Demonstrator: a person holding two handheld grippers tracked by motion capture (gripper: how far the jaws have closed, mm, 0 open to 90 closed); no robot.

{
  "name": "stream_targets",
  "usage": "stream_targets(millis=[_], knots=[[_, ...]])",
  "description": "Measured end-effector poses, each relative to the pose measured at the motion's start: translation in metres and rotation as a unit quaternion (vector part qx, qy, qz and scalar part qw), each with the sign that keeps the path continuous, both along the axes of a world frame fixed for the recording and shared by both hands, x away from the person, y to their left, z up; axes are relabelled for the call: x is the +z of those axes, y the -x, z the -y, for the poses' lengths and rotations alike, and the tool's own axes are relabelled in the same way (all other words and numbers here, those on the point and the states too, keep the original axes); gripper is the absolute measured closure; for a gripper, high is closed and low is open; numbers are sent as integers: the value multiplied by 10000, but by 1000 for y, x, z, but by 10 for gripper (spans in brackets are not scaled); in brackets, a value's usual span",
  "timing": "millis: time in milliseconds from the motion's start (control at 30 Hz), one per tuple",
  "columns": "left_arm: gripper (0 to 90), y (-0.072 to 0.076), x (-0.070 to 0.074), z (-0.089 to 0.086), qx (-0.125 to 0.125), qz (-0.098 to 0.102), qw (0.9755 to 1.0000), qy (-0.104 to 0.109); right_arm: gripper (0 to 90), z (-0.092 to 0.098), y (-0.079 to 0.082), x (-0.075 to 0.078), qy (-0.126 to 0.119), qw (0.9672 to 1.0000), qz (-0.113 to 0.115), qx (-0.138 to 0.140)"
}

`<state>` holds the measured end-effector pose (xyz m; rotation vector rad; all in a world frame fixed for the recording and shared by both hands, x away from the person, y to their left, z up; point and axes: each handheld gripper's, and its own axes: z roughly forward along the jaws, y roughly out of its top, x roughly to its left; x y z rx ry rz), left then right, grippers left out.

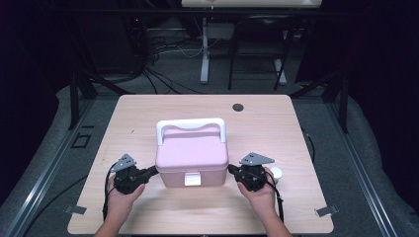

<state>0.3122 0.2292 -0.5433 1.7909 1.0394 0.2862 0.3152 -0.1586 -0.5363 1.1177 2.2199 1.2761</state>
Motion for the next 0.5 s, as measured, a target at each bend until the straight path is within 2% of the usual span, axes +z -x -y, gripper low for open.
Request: stream_targets(millis=[167, 367, 500], knots=[[900, 6, 0, 0, -79, -23, 10000, 8, 900, 1, 8, 2, 137, 9999, -12, 59], [900, 13, 2, 1, -223, -43, 9997, -91, 900, 4, 15, 2, 83, 9999, -34, 64], [900, 16, 2, 3, -242, -45, 9997, -62, 900, 6, 20, 3, 86, 9999, -67, 81]])
